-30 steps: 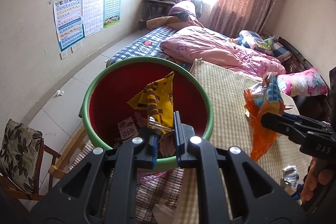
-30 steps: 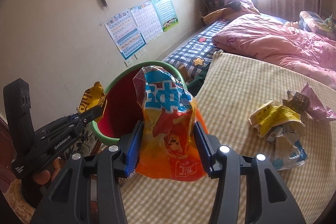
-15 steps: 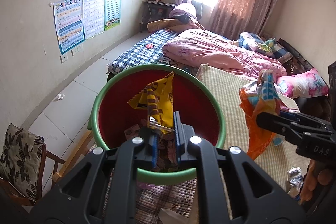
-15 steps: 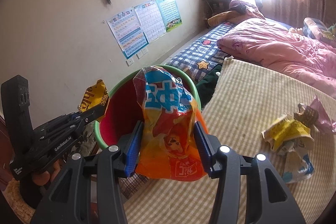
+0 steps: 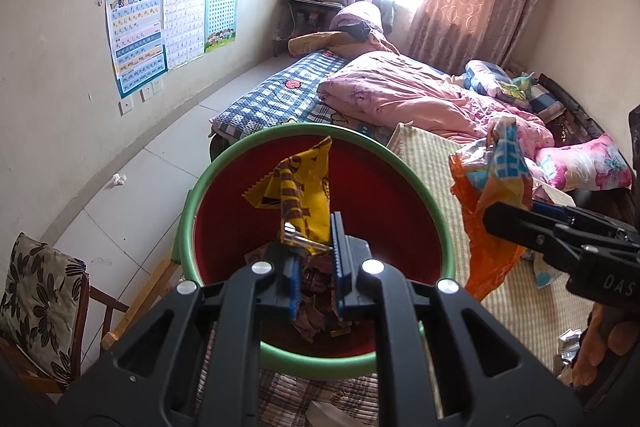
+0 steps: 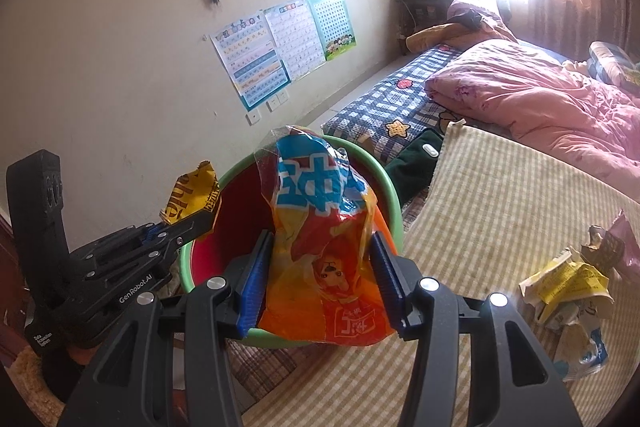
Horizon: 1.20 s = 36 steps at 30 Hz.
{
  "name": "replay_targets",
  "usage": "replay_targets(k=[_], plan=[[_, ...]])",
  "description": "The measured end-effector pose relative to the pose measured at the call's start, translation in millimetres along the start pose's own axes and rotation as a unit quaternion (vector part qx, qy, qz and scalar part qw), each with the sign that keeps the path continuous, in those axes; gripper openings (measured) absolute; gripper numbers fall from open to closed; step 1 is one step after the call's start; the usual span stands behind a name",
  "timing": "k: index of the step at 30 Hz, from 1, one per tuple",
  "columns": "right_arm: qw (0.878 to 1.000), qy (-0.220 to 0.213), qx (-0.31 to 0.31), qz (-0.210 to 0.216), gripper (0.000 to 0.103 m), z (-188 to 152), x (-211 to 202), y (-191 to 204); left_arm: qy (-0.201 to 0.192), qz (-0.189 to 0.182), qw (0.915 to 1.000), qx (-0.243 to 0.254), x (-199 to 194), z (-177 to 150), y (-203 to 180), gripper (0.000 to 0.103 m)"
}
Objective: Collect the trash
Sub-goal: 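Carry the gold wrapper and orange chip bag with both tools into the bucket, then open both tools over the bucket and move back to the table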
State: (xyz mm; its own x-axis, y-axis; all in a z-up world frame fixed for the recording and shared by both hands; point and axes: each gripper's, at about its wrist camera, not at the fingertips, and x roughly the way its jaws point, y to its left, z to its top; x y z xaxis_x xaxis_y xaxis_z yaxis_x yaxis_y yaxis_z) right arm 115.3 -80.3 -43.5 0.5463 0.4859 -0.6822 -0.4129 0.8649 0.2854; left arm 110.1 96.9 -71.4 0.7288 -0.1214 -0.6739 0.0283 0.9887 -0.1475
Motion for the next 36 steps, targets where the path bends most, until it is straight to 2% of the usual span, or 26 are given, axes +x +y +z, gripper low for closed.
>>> replay_targets(k=[16, 36], plan=[[1.0, 0.001, -0.005, 0.0, 0.049, 18, 25, 3, 0.008, 0.014, 0.9999, 0.0, 25, 18, 8, 0.012], [1.0, 0.008, -0.005, 0.012, 0.049, 25, 38, -2, 0.032, 0.019, 0.9993, -0.006, 44, 19, 8, 0.013]])
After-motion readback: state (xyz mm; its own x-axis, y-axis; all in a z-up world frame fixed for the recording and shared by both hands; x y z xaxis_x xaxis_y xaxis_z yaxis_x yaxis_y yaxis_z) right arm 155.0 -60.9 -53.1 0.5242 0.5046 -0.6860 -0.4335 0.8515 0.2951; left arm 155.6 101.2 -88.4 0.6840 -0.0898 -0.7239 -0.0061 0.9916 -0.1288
